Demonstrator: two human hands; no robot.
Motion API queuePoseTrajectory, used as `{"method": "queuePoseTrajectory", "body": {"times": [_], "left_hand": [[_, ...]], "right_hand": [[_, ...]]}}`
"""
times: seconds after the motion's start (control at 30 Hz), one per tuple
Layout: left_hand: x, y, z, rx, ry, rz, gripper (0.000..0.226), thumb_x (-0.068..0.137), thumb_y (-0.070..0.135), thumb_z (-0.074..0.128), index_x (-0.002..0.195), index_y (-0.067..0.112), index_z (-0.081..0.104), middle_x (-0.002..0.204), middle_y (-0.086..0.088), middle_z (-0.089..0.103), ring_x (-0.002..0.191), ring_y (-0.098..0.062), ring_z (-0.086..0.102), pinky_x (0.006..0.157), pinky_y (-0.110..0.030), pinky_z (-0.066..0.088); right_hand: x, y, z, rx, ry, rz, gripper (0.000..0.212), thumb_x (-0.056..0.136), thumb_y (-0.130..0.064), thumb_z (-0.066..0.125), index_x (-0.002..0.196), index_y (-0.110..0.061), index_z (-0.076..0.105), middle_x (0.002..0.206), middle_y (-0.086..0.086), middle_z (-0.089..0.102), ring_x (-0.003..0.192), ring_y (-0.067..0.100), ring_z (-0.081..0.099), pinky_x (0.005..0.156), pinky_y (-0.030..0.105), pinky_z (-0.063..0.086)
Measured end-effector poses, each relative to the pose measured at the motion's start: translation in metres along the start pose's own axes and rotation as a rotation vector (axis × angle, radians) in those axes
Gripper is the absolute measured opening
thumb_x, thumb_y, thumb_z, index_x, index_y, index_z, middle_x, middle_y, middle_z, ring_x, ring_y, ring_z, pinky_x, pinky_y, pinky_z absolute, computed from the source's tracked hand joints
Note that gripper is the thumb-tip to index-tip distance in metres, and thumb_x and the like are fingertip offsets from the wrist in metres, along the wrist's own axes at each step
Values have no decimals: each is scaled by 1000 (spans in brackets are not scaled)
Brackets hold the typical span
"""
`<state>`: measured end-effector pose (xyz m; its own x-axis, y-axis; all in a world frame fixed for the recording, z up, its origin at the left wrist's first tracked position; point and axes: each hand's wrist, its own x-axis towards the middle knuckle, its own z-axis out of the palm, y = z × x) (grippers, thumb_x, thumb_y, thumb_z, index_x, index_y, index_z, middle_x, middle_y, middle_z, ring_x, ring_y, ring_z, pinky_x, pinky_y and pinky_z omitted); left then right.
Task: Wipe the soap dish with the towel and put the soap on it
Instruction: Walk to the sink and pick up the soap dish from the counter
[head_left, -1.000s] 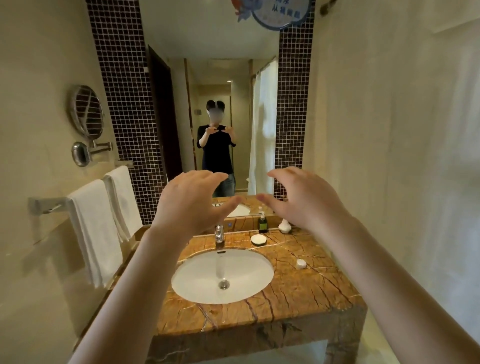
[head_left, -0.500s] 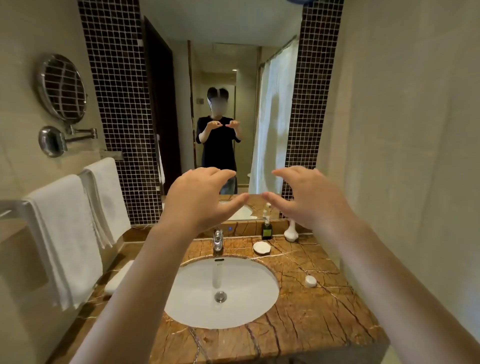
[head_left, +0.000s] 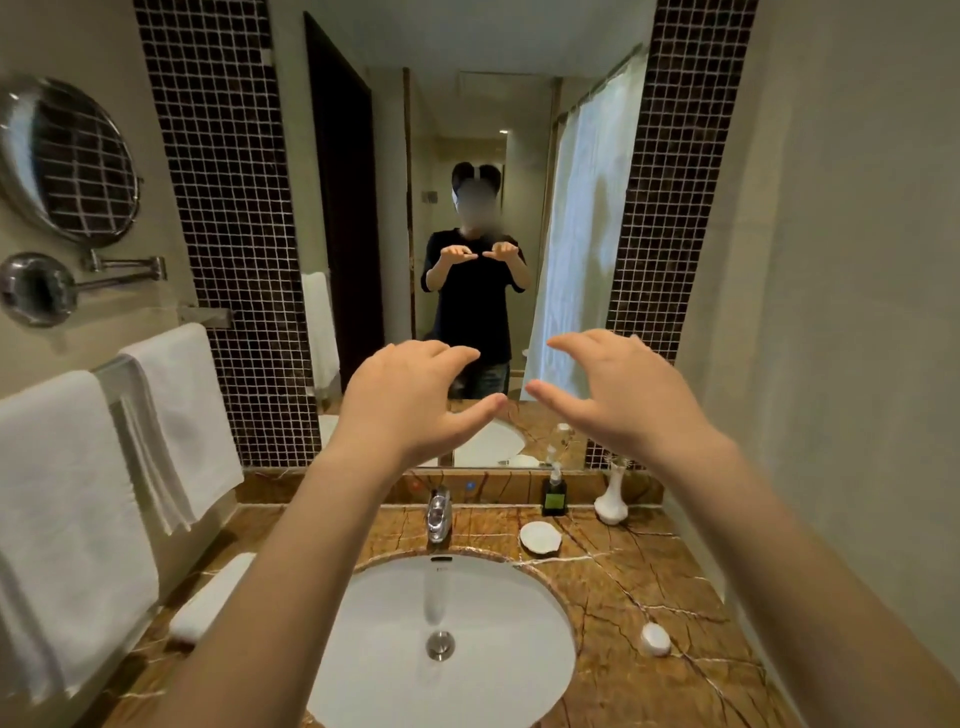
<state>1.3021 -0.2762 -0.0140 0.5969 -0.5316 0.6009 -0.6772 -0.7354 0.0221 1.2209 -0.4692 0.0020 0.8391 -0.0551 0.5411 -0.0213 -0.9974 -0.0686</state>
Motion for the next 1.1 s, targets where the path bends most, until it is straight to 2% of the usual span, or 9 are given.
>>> {"method": "queuePoseTrajectory", "body": {"times": [0.33, 0.53, 0.63, 0.93, 1.1], "left_hand": [[66, -29, 59, -38, -24, 19, 72, 80, 73, 30, 134, 29, 49, 130, 5, 60, 120, -16, 53, 93, -37, 47], [105, -50, 92, -51, -21, 90, 73, 78, 73, 28, 130, 28, 53, 124, 5, 64, 115, -16, 56, 89, -36, 47], [123, -53, 108, -74, -42, 126, 75, 78, 74, 26, 131, 28, 52, 122, 6, 64, 115, -15, 56, 93, -37, 46], [159, -56, 168, -115, -53, 151, 73, 80, 73, 29, 131, 27, 53, 128, 4, 62, 119, -16, 54, 89, -35, 47], [165, -49, 210, -209, -67, 110, 68, 81, 70, 33, 131, 29, 53, 130, 6, 61, 121, -14, 53, 89, -34, 46]], "right_hand": [[58, 38, 54, -8, -21, 54, 66, 83, -68, 39, 132, -25, 48, 131, -1, 58, 121, 18, 51, 107, 46, 35], [90, 51, 77, -38, -41, 123, 69, 82, -69, 37, 134, -25, 46, 134, -1, 56, 125, 19, 48, 107, 48, 34], [103, 59, 86, -55, -25, 144, 70, 82, -70, 35, 134, -25, 47, 133, -1, 56, 124, 18, 49, 108, 48, 34], [125, 94, 137, -67, -75, 180, 69, 82, -69, 37, 133, -23, 49, 130, 2, 58, 119, 21, 51, 96, 40, 40], [134, 125, 173, 30, -100, 182, 71, 81, -72, 33, 134, -27, 46, 131, -3, 56, 119, 19, 52, 90, 39, 48]]}}
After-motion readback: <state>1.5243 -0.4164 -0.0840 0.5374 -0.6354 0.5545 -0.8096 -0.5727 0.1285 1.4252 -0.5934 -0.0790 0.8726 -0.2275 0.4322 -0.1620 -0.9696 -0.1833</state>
